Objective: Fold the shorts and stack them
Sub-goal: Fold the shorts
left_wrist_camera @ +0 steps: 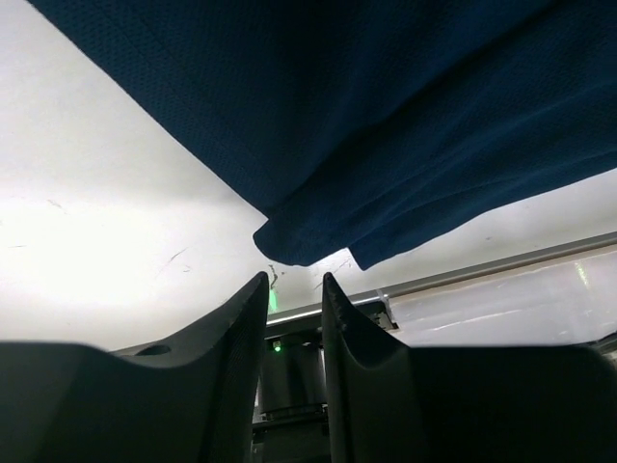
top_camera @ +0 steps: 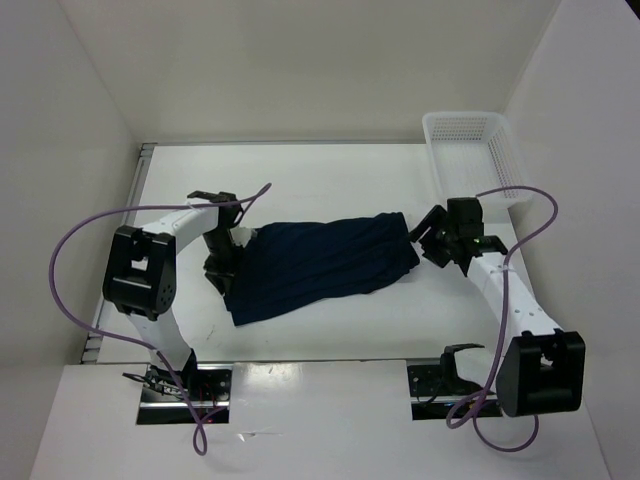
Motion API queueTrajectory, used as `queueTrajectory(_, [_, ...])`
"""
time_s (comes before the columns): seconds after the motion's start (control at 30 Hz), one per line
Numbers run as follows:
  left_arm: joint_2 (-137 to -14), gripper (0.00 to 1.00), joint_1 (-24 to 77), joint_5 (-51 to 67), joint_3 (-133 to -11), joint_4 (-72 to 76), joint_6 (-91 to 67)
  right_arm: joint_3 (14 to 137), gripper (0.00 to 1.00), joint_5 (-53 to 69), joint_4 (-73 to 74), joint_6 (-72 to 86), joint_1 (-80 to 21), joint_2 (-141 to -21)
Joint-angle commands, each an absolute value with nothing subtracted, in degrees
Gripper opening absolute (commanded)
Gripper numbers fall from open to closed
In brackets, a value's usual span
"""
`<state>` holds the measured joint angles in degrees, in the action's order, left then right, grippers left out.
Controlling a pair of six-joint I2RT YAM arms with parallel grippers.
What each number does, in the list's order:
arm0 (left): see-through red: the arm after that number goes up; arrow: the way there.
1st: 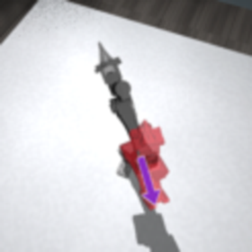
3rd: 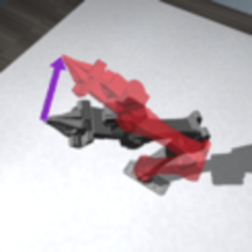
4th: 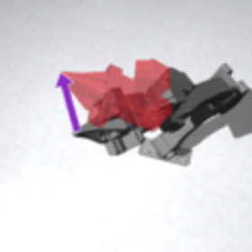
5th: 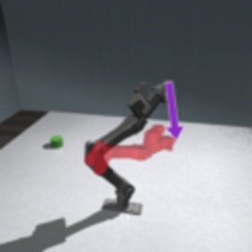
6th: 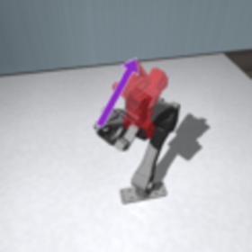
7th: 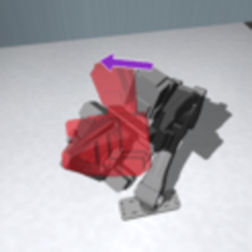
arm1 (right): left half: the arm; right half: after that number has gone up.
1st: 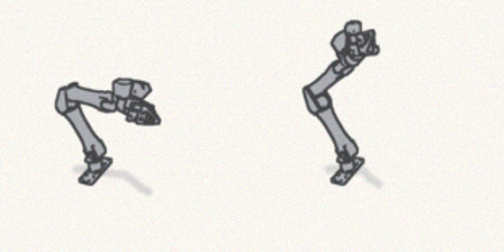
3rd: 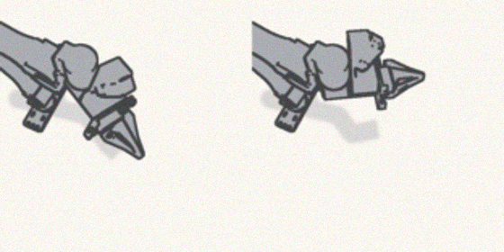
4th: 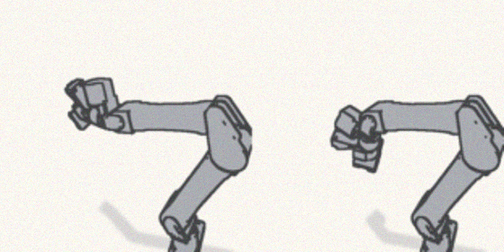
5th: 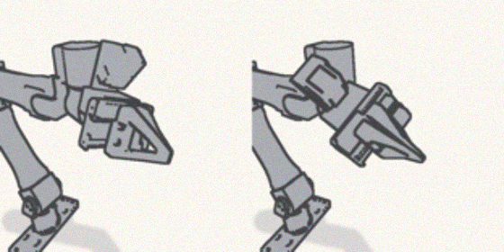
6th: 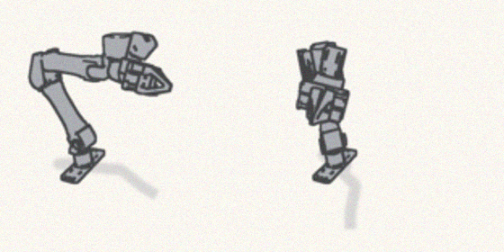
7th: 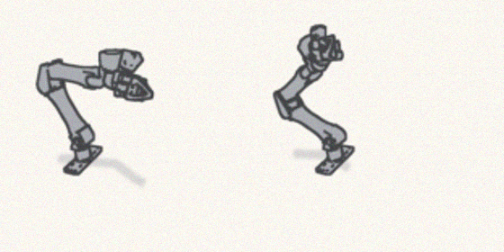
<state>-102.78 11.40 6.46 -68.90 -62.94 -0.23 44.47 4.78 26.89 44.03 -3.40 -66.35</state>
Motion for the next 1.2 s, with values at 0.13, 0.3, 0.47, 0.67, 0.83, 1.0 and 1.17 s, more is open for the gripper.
queueTrajectory(0.13, [-99.31, 0.39, 13.53, 5.27, -67.59, -61.0, 0.0, 47.81, 0.71, 3.87, 25.93, 41.75, -6.06, -72.5])
queueTrajectory(0.3, [-101.24, 0.44, 14.06, 4.22, -64.78, -57.22, 0.0, 49.04, 0.75, 4.56, 23.83, 41.13, -6.06, -78.04])
queueTrajectory(0.47, [-103.0, 0.47, 14.59, 4.22, -63.55, -54.76, 0.0, 49.57, 0.38, 9.31, 21.09, 40.43, -6.06, -81.04])
queueTrajectory(0.67, [-105.2, 0.4, 15.12, 7.73, -62.4, -53.53, 0.0, 49.05, 0.0, 10.55, 22.75, 39.91, -6.06, -79.9])
queueTrajectory(0.83, [-106.26, 0.11, 15.12, 9.57, -62.4, -53.0, 0.0, 49.66, 0.0, 10.55, 26.97, 39.9, -5.54, -76.12])
queueTrajectory(1.0, [-103.02, 0.0, 15.12, 9.58, -65.47, -57.82, 0.0, 50.71, 0.0, 11.6, 34.62, 39.37, -0.01, -69.53])
queueTrajectory(1.17, [-99.41, 0.0, 15.12, 11.94, -71.53, -66.25, 0.0, 49.05, 0.0, 13.27, 36.47, 40.69, 5.27, -66.45])
